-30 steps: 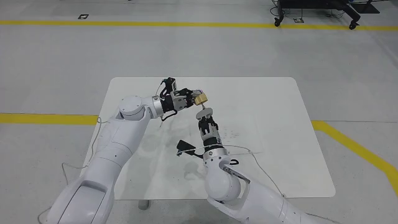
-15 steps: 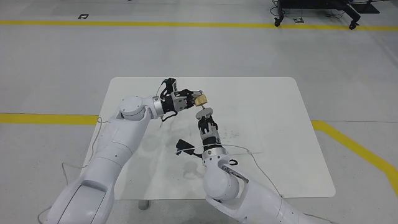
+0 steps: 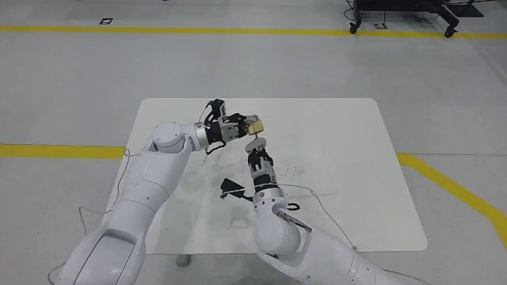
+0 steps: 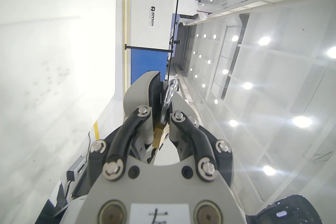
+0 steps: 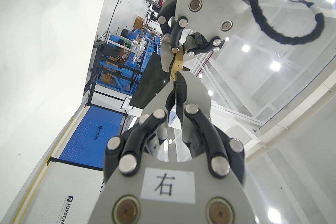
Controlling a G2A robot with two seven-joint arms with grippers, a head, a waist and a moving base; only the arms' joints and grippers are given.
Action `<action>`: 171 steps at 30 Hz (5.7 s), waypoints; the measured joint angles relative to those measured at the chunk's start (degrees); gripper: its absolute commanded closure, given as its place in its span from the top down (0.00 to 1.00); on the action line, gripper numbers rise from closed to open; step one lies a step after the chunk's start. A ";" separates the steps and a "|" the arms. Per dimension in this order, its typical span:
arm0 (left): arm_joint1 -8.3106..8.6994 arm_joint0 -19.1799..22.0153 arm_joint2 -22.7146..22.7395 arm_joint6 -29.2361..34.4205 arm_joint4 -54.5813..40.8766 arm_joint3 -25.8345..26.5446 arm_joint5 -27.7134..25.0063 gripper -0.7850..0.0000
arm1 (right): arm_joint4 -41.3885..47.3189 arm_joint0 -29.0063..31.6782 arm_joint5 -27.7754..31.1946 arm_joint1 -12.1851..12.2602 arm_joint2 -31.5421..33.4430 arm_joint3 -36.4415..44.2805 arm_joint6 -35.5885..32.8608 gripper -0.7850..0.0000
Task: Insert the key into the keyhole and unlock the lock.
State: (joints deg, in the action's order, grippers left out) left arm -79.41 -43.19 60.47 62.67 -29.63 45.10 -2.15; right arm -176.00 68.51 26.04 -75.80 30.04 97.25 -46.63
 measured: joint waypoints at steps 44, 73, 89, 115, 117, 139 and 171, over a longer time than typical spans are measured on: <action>0.49 -0.41 -0.03 -0.15 0.38 0.87 -0.23 0.00 | 4.87 8.35 -4.84 0.33 11.54 9.10 10.00 1.00; 0.67 -1.46 1.32 -6.96 -0.26 1.96 0.21 0.00 | 55.91 17.85 12.29 5.19 42.43 11.18 59.46 0.00; 0.97 -2.20 1.57 -6.34 0.52 3.10 0.13 0.00 | 69.82 6.11 18.05 4.78 39.13 -2.16 60.03 0.00; 1.18 -2.61 1.93 -7.17 0.03 3.58 1.47 0.00 | 83.57 -0.81 17.97 4.29 36.41 -11.00 58.10 1.00; 1.14 -2.73 2.28 -8.56 -0.75 3.40 2.24 0.00 | 84.75 -0.51 19.25 4.53 37.19 -11.10 58.33 1.00; -0.28 -7.41 3.69 -23.16 -7.58 5.64 -3.68 0.00 | 72.34 2.21 6.58 4.54 34.03 -6.20 52.88 0.75; 0.14 -9.54 1.90 -28.68 6.58 11.82 -2.36 0.00 | 58.99 -0.28 -10.05 3.08 26.86 -9.83 48.28 0.31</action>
State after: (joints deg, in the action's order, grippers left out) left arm -79.27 -52.73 62.37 33.99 -23.05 56.92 -4.51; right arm -117.01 68.23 15.99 -72.73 56.90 87.43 1.65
